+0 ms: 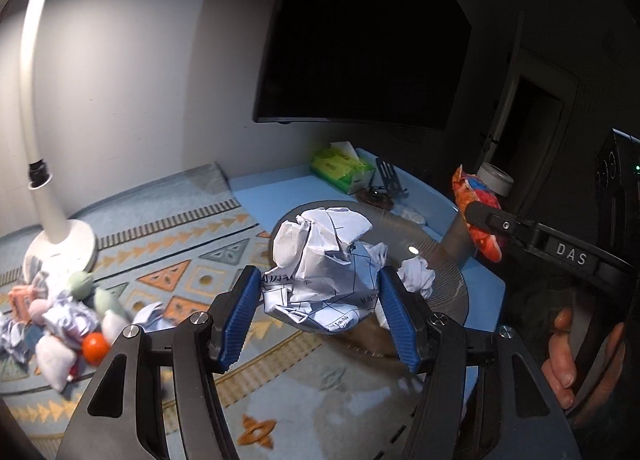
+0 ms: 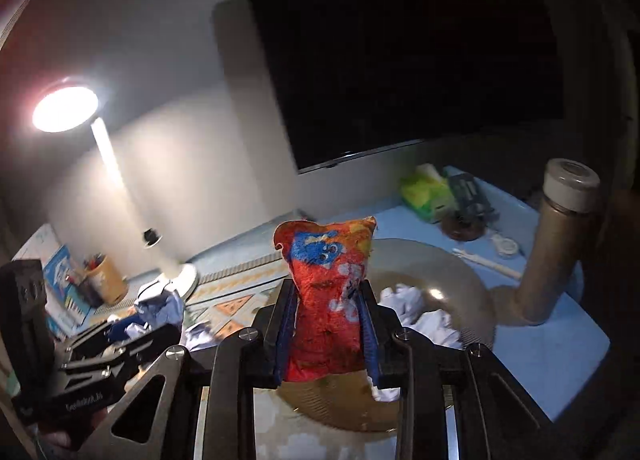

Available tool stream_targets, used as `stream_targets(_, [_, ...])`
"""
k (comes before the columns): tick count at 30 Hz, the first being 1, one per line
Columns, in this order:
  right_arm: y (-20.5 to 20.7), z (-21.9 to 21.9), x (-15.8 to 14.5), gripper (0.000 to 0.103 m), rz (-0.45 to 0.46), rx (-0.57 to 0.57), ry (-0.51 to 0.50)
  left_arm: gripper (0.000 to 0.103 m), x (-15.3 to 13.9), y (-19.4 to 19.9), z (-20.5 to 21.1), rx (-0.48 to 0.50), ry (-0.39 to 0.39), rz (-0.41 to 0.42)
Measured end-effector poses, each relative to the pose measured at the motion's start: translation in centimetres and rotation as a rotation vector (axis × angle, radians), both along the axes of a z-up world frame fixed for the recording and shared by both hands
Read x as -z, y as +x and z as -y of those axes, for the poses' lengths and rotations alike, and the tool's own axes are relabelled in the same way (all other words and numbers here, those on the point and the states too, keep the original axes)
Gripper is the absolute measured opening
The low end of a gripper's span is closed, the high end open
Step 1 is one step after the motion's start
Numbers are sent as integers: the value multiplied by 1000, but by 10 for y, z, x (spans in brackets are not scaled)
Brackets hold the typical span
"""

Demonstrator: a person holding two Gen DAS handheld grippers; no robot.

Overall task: Organize objects
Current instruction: 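Place the red snack bag and paper into the glass bowl, opening both grippers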

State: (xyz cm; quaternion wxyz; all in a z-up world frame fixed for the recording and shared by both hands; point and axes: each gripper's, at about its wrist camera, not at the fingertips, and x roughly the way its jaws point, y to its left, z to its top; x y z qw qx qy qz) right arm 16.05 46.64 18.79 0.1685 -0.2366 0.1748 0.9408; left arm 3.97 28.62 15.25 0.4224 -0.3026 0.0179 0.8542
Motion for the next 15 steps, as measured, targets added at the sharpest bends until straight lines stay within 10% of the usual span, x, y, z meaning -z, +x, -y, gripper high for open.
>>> stream_targets(8, [-26,-37,39,29,62,-11,-176,59,28,-13,-70,67,-52,41])
stream_targets(11, [-34,-44,50,36,83,-29,-214,85,35,-20,-76,64,-59,68])
stream_targets(15, [-31,-45,53,43,87,-31,-224,86,39,-21,-55,50,-52,94])
